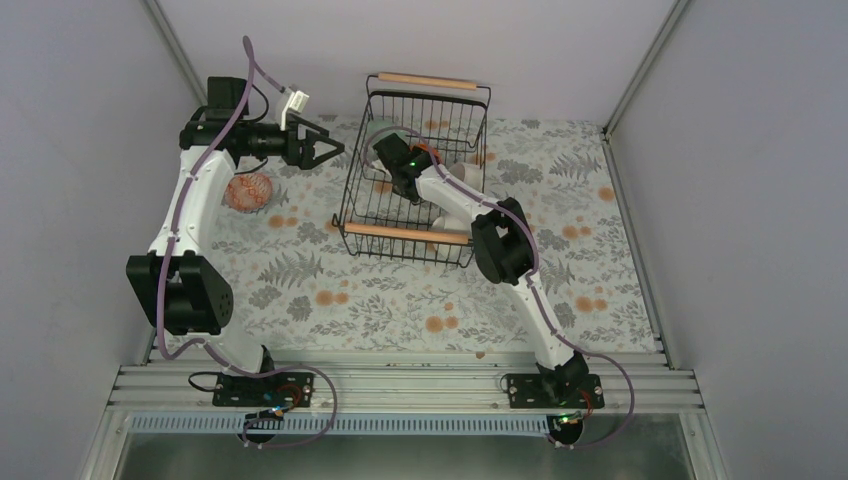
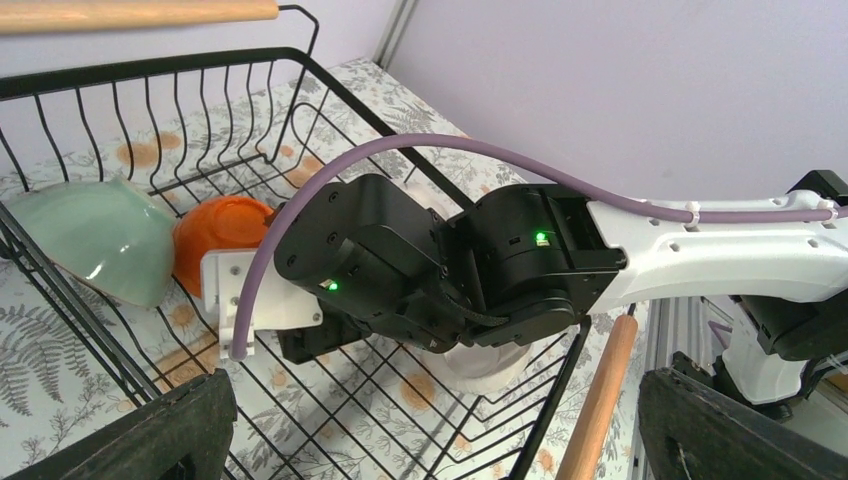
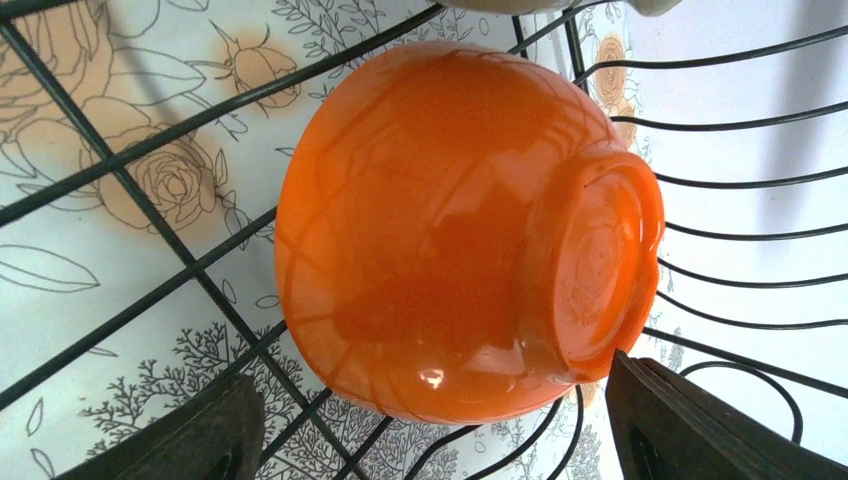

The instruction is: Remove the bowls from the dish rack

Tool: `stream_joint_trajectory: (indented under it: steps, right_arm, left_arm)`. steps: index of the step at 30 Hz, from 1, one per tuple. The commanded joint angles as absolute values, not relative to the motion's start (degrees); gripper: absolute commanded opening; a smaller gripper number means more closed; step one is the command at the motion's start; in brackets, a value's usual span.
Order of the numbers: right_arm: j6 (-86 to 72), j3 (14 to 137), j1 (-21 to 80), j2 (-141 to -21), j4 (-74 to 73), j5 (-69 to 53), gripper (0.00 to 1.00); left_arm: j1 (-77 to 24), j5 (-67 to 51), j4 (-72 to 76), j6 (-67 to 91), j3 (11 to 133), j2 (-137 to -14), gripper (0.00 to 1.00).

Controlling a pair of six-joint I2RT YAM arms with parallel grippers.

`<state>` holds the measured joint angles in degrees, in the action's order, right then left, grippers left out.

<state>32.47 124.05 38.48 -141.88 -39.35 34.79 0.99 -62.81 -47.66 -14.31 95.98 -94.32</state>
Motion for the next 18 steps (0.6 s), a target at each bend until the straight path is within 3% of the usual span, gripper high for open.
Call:
stream_joint_trajectory:
  steps: [1, 18]
  right_arm:
    - [31.53, 125.15, 38.23, -143.26, -36.83, 35.41, 0.83]
    - [32.17, 123.78, 38.33, -145.94, -31.19, 37.04, 0.83]
  left_arm:
    - [1.32, -64.79, -46.24, -14.33, 95.02, -92.11, 1.00]
    - [1.32, -64.81, -45.10, -13.36, 93.53, -91.98, 1.00]
